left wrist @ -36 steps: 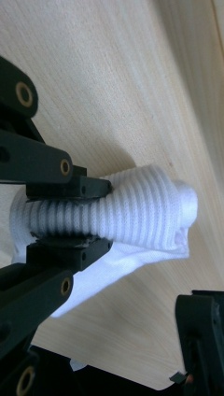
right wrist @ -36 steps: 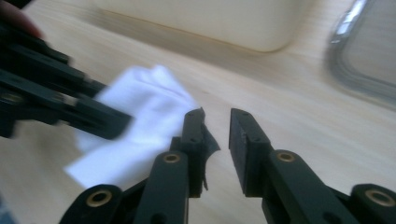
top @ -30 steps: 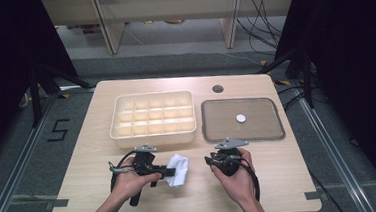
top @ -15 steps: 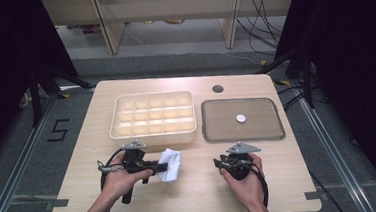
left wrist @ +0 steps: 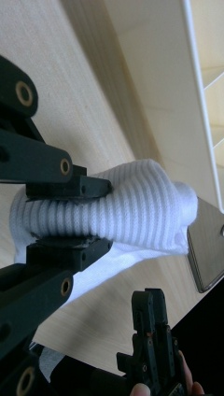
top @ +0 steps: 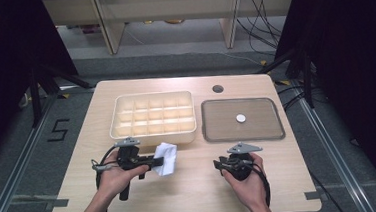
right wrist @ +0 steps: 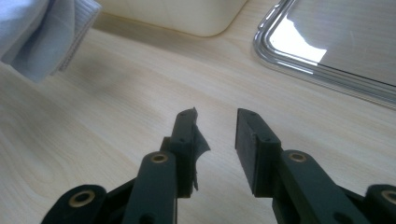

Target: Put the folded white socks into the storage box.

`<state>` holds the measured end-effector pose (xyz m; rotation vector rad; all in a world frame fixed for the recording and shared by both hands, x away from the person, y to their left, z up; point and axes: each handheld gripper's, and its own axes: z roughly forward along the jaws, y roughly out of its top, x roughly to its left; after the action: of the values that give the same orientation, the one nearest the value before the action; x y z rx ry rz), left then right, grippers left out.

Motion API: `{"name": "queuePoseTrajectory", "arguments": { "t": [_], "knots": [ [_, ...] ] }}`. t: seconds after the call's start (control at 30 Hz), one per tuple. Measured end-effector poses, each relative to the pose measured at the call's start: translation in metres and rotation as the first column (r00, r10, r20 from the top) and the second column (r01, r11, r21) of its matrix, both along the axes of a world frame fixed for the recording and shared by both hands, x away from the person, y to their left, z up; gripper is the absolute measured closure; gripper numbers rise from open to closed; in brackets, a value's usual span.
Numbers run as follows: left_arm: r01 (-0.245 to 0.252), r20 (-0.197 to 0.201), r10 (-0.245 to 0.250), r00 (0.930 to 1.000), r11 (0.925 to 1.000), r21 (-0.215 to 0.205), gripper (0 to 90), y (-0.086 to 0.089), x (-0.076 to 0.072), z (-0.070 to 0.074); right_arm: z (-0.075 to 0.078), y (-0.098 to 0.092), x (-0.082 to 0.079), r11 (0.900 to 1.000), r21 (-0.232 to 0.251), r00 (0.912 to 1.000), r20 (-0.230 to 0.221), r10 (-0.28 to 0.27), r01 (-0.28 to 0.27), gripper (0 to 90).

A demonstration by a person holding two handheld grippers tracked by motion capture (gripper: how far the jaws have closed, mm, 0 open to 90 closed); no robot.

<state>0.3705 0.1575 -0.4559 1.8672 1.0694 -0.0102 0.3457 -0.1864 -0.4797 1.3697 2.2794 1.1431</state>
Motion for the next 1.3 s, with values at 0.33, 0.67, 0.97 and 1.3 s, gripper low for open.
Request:
{"name": "queuePoseTrajectory", "arguments": {
  "t": [0.33, 0.67, 0.97, 1.3],
  "knots": [
    [-0.028, 0.029, 0.028, 0.9992, 0.9995, -0.015, 73.9, 0.014, 0.004, 0.014, 0.002, -0.006, 0.001, 1.000, -0.005, 0.9989, 0.042, -0.021, 0.021, 67.7],
    [-0.075, 0.057, 0.077, 0.9954, 0.9967, -0.030, 73.9, 0.031, 0.003, 0.022, 0.007, -0.008, 0.000, 1.000, -0.021, 0.9983, 0.058, -0.008, 0.010, 64.7],
    [-0.095, 0.067, 0.097, 0.9930, 0.9948, -0.036, 73.9, 0.045, 0.001, 0.022, 0.003, -0.008, 0.000, 1.000, -0.018, 0.9990, 0.044, 0.000, 0.001, 61.7],
    [-0.107, 0.073, 0.109, 0.9914, 0.9937, -0.035, 73.8, 0.052, 0.002, 0.025, 0.004, -0.007, 0.000, 1.000, -0.016, 0.9997, 0.024, -0.006, 0.007, 61.7]
  ]
}}
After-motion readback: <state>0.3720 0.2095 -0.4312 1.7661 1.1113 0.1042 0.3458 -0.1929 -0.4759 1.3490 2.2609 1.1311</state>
